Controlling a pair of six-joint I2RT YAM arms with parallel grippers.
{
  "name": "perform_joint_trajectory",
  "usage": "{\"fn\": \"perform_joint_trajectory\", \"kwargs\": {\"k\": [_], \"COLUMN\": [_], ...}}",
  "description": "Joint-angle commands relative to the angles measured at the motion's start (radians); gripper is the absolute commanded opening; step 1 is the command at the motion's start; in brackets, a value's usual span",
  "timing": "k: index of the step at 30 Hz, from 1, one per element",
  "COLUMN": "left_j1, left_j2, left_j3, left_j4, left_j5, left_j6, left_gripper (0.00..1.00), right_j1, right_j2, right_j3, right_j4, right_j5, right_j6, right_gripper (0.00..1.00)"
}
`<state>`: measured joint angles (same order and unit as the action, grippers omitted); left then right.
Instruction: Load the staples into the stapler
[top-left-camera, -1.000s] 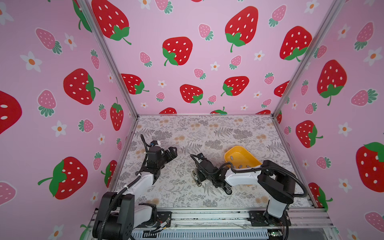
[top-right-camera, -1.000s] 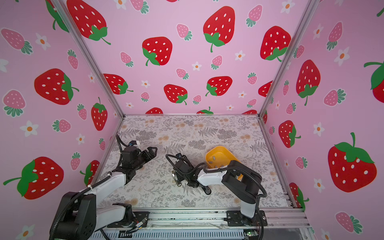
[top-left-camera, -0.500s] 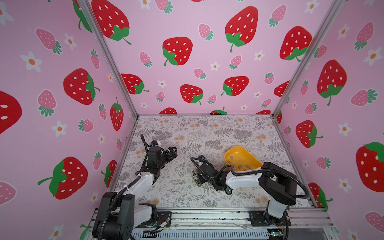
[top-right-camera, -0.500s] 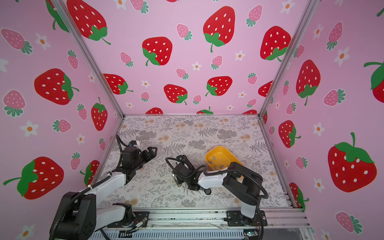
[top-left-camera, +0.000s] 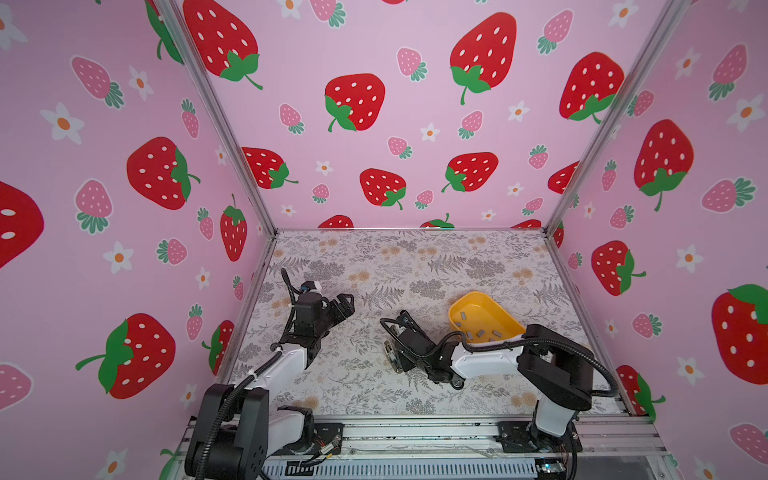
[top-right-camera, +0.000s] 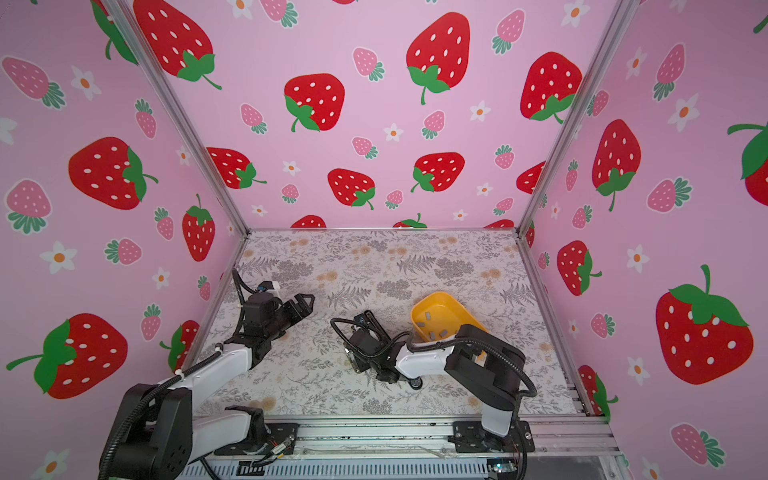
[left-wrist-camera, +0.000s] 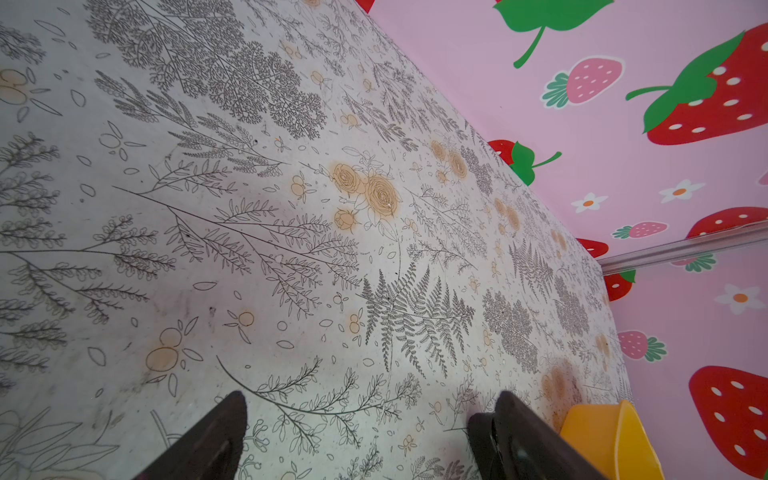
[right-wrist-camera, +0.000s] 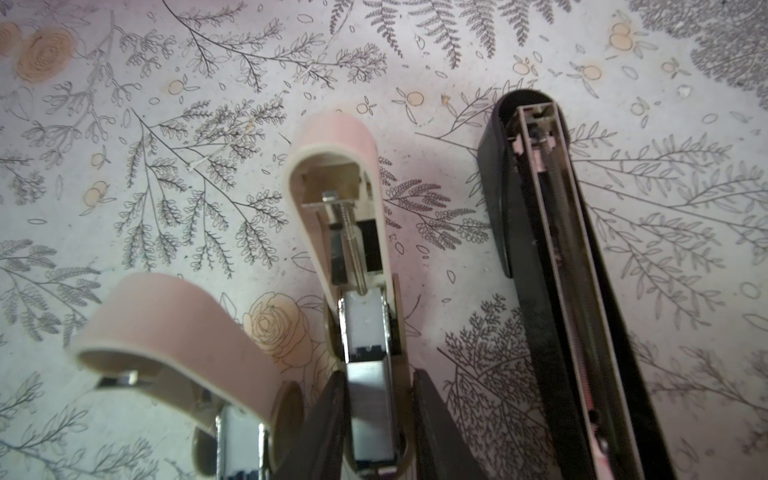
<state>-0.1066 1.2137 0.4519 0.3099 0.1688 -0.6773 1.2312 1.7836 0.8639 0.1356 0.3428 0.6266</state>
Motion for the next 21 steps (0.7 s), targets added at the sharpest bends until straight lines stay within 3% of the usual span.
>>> {"fn": "perform_joint_trajectory", "kwargs": {"k": [1, 11, 21], "left_j1": [-0.002, -0.002, -0.003], "left_j2": [-0.015, -0.015, -0.019], "left_j3": [0.041, 0.041, 0.041], "left_j4": [-0.001, -0.004, -0.005], "left_j5": [0.001, 0.001, 0.001], "left_j6": [0.001, -0.002, -0.002], "left_gripper": [0.94, 0.94, 0.94], "right_j1": [0.008, 0.004, -0.019], "right_j2": [-0.036, -0.106, -0.061], "right_j3": [0.006, 0.024, 0.038], "right_j4": [-0.035, -0.064, -0.062], "right_j5": [0.011, 0.064, 0.045], "right_j6": [0.005, -0.016, -0.016], "right_gripper": [0.34, 0.34, 0.30]}}
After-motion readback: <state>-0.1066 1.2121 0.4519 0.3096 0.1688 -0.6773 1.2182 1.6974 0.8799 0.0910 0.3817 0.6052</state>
